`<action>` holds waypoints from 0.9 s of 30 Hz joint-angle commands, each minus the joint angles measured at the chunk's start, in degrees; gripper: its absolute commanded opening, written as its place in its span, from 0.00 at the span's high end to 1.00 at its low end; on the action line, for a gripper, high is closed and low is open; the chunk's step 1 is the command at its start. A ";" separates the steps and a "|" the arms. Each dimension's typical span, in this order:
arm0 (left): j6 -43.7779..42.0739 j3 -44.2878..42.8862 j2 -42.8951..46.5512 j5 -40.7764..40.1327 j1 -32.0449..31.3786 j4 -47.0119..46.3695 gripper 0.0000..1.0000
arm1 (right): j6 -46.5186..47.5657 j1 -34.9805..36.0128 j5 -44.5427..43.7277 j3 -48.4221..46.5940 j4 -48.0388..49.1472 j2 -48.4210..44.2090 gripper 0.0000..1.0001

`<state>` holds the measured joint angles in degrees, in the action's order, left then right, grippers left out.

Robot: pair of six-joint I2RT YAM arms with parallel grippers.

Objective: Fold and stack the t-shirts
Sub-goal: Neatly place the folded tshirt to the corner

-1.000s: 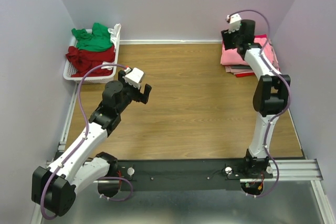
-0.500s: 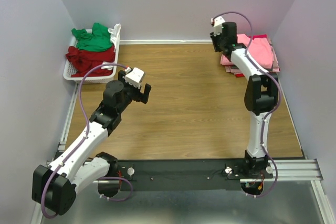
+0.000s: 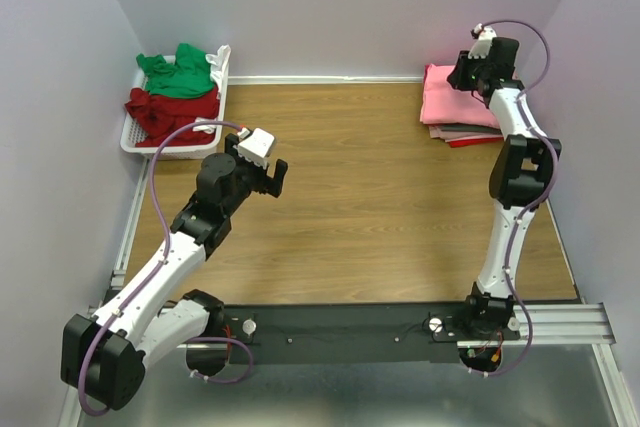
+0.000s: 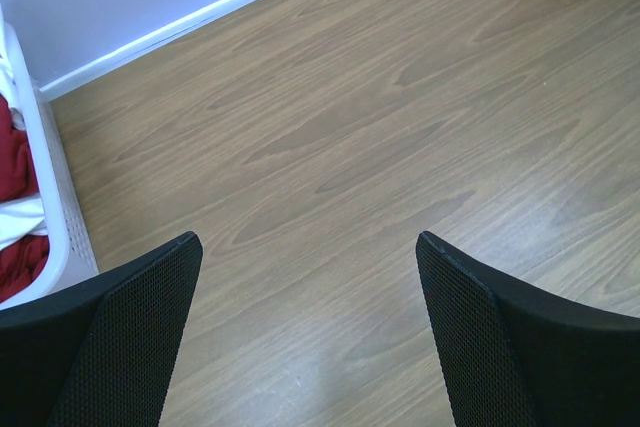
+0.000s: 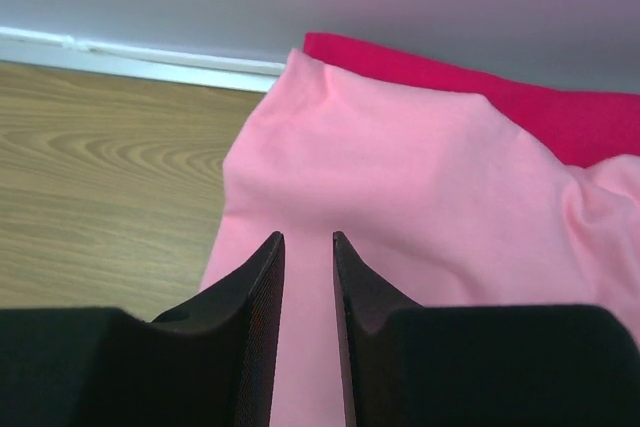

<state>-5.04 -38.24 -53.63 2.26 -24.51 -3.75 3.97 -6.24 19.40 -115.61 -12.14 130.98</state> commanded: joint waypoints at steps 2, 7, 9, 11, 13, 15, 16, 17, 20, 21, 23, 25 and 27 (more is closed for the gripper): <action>0.47 -1.40 -0.60 1.08 -0.27 -0.21 0.05 | -7.47 0.26 7.23 -7.24 -0.69 5.68 0.68; 0.47 -1.31 -0.78 1.60 -0.27 -0.21 0.04 | -10.73 0.26 4.69 -14.63 -0.87 10.70 0.68; 0.47 -1.31 -1.04 1.60 -0.27 -0.29 0.04 | -10.73 0.26 1.01 -16.57 -0.78 12.46 0.68; 0.55 -1.40 -1.39 1.78 -0.27 -0.29 0.04 | -10.39 0.35 -0.50 -17.54 -0.95 13.86 0.68; 0.56 -1.40 -1.83 1.87 -0.19 -0.29 0.04 | -10.21 0.35 -0.68 -18.33 -0.95 15.53 0.68; 0.47 -1.40 -2.18 1.87 -0.19 -0.21 0.04 | -10.30 0.53 0.46 -18.60 -0.95 16.59 0.69; 0.47 -1.40 -2.27 1.87 -0.27 -0.12 0.04 | -10.21 0.70 0.64 -18.77 -1.04 17.55 0.69; 0.47 -1.49 -2.53 1.87 -0.27 -0.12 0.05 | -10.12 1.05 0.99 -19.12 -1.13 18.08 0.69; 0.47 -1.40 -2.89 1.61 -0.27 -0.03 0.05 | -9.86 2.02 2.40 -20.18 -1.30 19.66 0.69; 0.47 -1.49 -2.97 1.52 -0.27 -0.03 0.05 | -9.68 2.28 2.49 -20.53 -1.31 19.93 0.69; 0.47 -1.49 -3.15 1.34 -0.27 -0.03 0.05 | -9.51 2.72 2.40 -21.32 -1.39 20.89 0.69; 0.47 -1.49 -3.41 1.34 -0.27 -0.03 0.05 | -9.16 3.34 1.96 -22.72 -1.48 21.68 0.69; 0.47 -1.49 -3.59 1.25 -0.27 0.06 0.05 | -9.06 3.78 2.13 -23.78 -1.57 22.21 0.68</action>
<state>-5.02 -38.24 -56.71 2.35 -24.49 -3.75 -5.50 -4.01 21.26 -136.27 -12.71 150.87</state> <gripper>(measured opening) 0.954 0.315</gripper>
